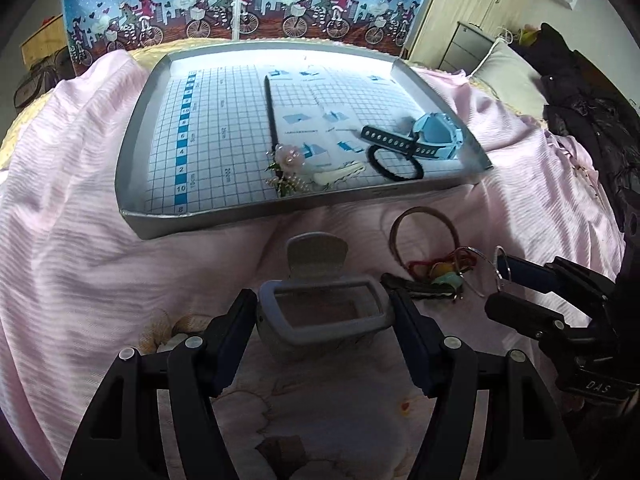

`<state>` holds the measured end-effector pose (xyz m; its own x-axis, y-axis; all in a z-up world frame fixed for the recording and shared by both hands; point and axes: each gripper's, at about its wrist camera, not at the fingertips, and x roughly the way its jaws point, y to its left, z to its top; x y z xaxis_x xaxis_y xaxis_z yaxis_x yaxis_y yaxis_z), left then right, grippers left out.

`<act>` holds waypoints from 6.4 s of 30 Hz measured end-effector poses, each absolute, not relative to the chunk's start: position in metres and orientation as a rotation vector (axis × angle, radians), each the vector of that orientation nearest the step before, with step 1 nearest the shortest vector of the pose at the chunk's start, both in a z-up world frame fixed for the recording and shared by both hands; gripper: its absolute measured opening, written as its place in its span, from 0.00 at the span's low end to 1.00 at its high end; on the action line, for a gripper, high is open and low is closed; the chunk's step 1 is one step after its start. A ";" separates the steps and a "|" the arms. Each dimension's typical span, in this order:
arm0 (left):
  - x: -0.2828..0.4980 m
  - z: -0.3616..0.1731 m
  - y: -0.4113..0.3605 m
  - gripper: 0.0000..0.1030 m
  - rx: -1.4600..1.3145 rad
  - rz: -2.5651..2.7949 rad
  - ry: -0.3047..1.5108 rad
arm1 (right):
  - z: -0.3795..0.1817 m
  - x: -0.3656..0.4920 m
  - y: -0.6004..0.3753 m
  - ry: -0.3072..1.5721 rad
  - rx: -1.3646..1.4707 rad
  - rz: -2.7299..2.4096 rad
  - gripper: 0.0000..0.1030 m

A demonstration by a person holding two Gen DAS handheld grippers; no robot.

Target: Organize jewelry

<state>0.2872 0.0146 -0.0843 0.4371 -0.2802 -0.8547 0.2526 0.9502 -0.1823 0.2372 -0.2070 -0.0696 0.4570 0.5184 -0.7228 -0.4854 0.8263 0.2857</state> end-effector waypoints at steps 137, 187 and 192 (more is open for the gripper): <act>0.108 -0.012 0.016 0.98 -0.114 -0.072 0.740 | -0.013 0.104 -0.265 0.696 -0.020 0.254 1.00; 0.307 -0.097 0.030 0.38 -0.454 -0.443 1.162 | -0.093 0.279 -0.224 0.974 -0.109 0.654 0.24; 0.305 -0.096 0.025 0.22 -0.407 -0.444 1.163 | -0.102 0.279 -0.220 1.016 -0.126 0.664 0.24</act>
<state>0.3046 0.0250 -0.0965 0.3293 -0.5322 -0.7799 0.1230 0.8431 -0.5234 0.2792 -0.2195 -0.1022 0.3507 0.4543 -0.8189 -0.5674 0.7987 0.2001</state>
